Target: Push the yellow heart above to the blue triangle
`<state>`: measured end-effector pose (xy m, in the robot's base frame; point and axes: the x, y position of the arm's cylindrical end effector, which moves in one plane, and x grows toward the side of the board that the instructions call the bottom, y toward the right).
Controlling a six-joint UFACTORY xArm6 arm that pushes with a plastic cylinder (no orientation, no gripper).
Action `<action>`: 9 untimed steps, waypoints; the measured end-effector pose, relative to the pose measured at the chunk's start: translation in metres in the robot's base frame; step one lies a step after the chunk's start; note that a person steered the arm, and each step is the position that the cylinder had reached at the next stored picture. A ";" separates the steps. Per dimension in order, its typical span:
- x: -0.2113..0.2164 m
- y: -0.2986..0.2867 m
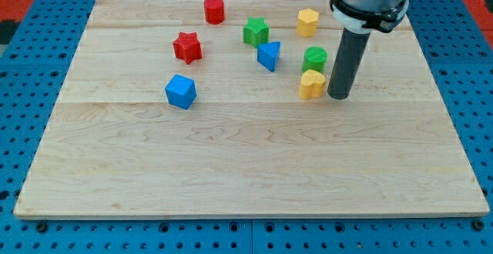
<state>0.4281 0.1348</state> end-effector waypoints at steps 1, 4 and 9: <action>0.000 0.000; 0.008 -0.050; -0.087 -0.059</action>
